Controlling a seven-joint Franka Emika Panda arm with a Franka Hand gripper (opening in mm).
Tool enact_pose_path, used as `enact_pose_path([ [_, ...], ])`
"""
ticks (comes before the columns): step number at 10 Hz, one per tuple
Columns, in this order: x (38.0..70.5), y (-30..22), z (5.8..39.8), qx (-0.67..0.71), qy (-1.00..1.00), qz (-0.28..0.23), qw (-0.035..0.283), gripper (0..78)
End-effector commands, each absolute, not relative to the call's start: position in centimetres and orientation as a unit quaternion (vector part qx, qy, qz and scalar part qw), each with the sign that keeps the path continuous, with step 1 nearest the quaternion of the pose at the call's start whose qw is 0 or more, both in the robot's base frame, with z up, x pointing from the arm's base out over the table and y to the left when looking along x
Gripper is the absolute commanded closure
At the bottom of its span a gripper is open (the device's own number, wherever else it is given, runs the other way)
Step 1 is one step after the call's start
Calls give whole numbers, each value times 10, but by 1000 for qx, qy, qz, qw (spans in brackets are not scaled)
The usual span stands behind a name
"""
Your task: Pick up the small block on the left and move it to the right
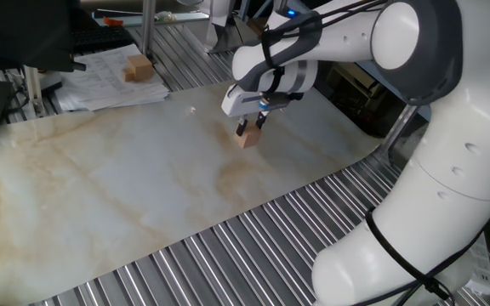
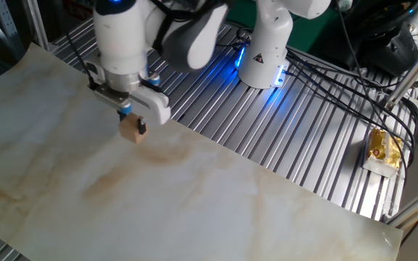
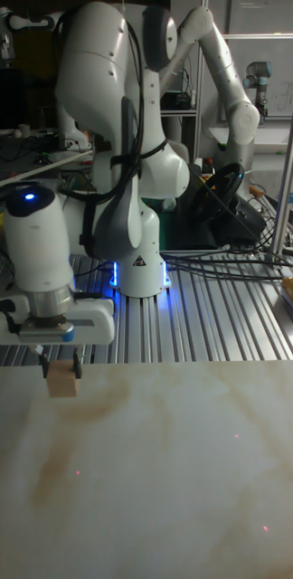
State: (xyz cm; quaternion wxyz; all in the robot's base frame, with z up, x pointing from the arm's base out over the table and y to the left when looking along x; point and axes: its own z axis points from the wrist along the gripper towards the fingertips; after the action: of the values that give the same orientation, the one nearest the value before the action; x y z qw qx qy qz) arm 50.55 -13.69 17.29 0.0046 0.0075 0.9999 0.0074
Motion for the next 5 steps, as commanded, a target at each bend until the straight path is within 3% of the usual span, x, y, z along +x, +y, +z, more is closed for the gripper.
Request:
enact_pose_path([
  [1, 499, -111, 175, 28, 1000, 5, 8, 764],
  [5, 494, -84, 178, 45, 999, 4, 10, 764],
])
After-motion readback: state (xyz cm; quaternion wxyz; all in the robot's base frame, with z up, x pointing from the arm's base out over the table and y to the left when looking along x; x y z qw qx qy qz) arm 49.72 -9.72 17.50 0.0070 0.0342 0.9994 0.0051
